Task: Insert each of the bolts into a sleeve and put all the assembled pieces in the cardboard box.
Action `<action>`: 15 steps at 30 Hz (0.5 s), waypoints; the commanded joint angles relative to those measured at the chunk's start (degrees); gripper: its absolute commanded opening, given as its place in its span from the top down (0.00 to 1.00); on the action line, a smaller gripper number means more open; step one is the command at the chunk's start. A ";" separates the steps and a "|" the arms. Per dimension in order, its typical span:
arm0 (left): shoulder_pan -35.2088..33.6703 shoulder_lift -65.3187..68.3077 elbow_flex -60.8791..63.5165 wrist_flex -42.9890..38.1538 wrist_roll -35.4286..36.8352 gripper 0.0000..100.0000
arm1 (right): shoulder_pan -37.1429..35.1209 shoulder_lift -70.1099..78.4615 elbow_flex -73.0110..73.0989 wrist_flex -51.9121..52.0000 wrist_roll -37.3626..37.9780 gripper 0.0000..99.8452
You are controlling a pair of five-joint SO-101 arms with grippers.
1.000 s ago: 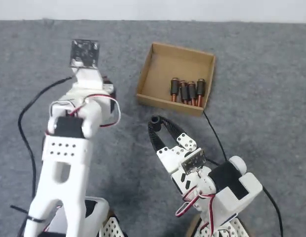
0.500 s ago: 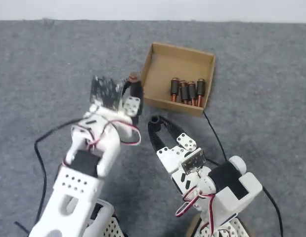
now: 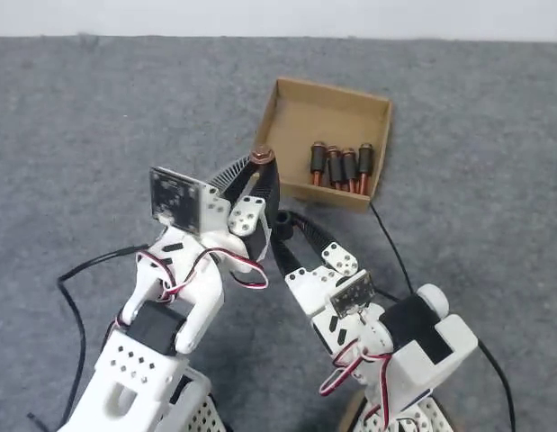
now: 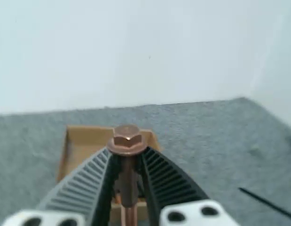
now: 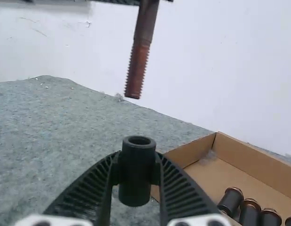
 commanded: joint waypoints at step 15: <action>2.99 -2.55 10.15 -11.43 4.31 0.99 | -0.04 -2.68 1.76 0.13 0.70 0.99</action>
